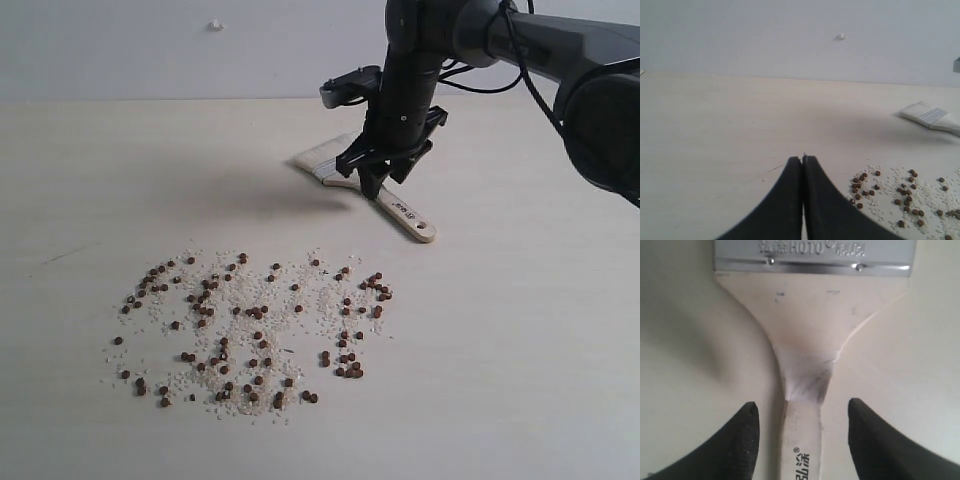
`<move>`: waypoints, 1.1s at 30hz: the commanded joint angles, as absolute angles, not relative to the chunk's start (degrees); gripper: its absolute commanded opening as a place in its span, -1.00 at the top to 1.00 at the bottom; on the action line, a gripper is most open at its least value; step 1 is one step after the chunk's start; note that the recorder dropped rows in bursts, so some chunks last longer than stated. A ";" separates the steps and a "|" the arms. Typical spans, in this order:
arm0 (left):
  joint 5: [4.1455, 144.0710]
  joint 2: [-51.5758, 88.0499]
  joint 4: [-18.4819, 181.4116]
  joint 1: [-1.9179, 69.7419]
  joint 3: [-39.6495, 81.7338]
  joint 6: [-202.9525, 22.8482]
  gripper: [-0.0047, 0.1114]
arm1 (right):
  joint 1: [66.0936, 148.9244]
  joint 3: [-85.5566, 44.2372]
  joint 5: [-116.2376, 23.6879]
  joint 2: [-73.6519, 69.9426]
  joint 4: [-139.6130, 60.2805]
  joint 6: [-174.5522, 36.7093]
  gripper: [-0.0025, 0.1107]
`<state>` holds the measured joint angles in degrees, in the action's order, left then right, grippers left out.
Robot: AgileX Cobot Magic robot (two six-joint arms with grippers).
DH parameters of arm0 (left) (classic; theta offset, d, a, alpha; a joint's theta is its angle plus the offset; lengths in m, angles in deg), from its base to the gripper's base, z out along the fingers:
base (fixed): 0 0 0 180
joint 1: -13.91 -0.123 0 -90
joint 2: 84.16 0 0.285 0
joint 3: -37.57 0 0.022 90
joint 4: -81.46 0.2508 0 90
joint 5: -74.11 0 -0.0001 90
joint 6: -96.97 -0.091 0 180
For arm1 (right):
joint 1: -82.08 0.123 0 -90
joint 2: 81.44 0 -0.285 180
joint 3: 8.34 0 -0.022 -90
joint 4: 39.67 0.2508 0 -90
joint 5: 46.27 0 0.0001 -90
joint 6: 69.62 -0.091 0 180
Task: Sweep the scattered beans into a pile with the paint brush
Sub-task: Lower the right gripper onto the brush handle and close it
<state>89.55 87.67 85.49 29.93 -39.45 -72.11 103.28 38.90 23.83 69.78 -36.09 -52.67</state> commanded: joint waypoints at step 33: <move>89.49 88.05 85.80 29.86 -39.65 -72.40 0.92 | 103.06 34.83 23.69 70.25 -41.17 -58.00 0.96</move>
<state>89.55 87.67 85.49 29.93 -39.45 -72.11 103.28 35.15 23.94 70.45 -38.03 -56.44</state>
